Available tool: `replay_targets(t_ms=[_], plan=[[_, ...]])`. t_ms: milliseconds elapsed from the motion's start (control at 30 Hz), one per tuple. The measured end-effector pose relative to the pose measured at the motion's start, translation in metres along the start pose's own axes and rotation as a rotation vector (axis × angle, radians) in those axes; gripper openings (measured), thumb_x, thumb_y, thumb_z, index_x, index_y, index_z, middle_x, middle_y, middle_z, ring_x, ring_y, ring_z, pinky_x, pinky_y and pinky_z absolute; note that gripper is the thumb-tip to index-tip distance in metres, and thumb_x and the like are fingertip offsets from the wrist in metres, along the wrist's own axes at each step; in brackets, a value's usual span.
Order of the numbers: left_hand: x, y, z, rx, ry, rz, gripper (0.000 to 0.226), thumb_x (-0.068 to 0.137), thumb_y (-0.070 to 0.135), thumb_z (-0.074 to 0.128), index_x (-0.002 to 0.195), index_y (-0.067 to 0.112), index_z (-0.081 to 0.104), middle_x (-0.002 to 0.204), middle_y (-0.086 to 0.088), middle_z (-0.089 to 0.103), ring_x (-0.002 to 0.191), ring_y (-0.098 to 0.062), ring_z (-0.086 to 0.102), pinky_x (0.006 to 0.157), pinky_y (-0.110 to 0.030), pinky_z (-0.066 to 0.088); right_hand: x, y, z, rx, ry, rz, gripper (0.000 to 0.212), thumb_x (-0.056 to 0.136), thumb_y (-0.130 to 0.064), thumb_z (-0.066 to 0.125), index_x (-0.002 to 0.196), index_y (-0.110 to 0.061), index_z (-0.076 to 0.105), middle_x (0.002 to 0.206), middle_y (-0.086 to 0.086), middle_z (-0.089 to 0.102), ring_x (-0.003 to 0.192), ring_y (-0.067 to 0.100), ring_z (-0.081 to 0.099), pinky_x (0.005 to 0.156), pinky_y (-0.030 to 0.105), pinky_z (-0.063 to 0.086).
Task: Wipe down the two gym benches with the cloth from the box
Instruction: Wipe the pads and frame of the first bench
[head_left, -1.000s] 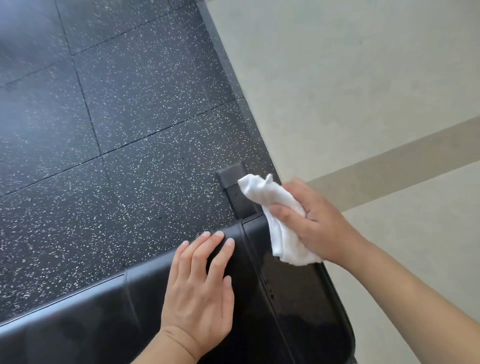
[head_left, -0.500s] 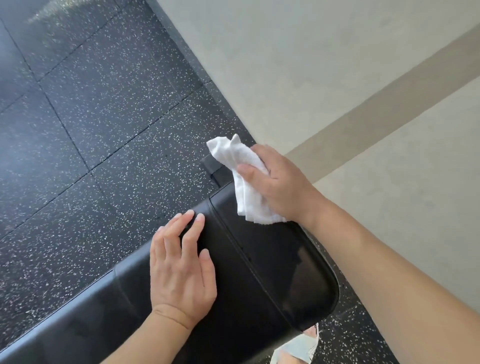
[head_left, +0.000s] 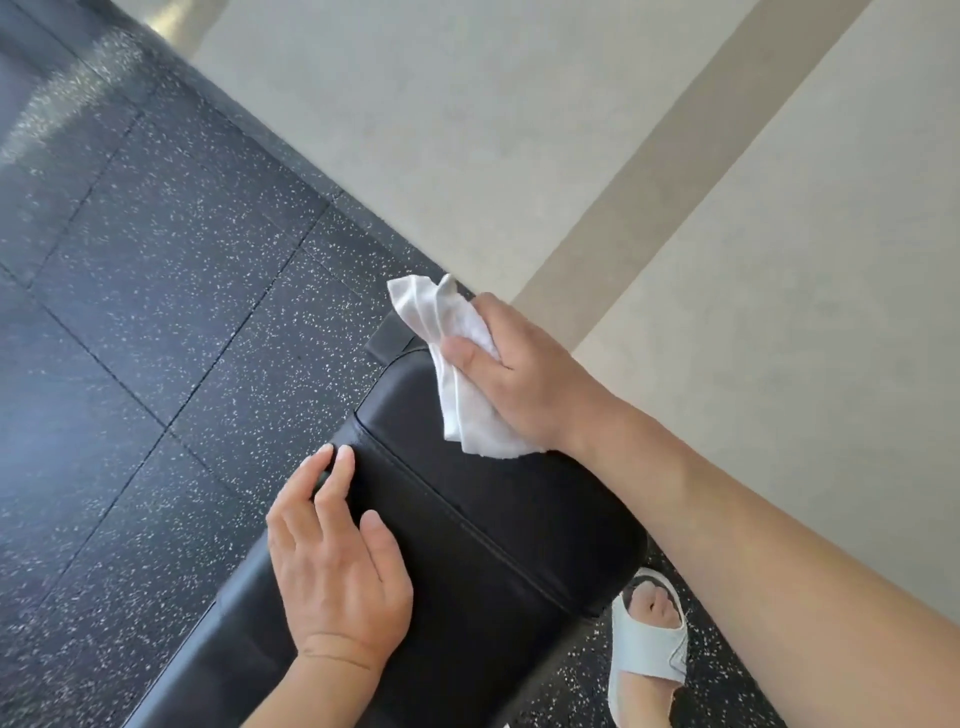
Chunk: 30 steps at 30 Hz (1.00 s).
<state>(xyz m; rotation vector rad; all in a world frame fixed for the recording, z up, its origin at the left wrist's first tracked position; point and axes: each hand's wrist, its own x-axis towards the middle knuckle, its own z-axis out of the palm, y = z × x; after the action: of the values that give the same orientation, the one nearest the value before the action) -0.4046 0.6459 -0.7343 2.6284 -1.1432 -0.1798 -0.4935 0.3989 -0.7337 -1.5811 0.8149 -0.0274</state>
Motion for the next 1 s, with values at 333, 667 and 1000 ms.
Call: replay_targets(t_ms=[333, 667, 1000], plan=[[0.0, 0.0, 0.0, 0.009, 0.003, 0.014, 0.057, 0.095, 0.022, 0.04, 0.149, 0.003, 0.047, 0.153, -0.017, 0.043, 0.134, -0.044, 0.044, 0.118, -0.058, 0.033, -0.087, 0.034, -0.014, -0.054, 0.126, 0.034, 0.03, 0.104, -0.046, 0.053, 0.102, -0.016, 0.052, 0.094, -0.005, 0.054, 0.089, 0.014, 0.054, 0.08, 0.036, 0.047], [0.0, 0.0, 0.001, -0.006, 0.02, 0.03, 0.056, 0.096, 0.024, 0.04, 0.148, 0.004, 0.046, 0.151, -0.016, 0.043, 0.136, -0.042, 0.043, 0.12, -0.056, 0.03, -0.086, 0.026, 0.01, -0.319, 0.266, -0.029, 0.047, 0.1, -0.055, 0.049, 0.14, -0.03, 0.05, 0.126, -0.014, 0.051, 0.115, 0.013, 0.05, 0.09, 0.03, 0.041], [0.001, -0.002, 0.003, -0.014, 0.04, 0.032, 0.055, 0.098, 0.027, 0.038, 0.148, 0.006, 0.046, 0.151, -0.016, 0.043, 0.128, -0.044, 0.044, 0.116, -0.054, 0.031, -0.149, 0.047, 0.014, -0.159, 0.346, 0.014, 0.036, 0.103, -0.047, 0.053, 0.137, -0.036, 0.055, 0.122, -0.02, 0.057, 0.108, 0.008, 0.058, 0.093, 0.038, 0.05]])
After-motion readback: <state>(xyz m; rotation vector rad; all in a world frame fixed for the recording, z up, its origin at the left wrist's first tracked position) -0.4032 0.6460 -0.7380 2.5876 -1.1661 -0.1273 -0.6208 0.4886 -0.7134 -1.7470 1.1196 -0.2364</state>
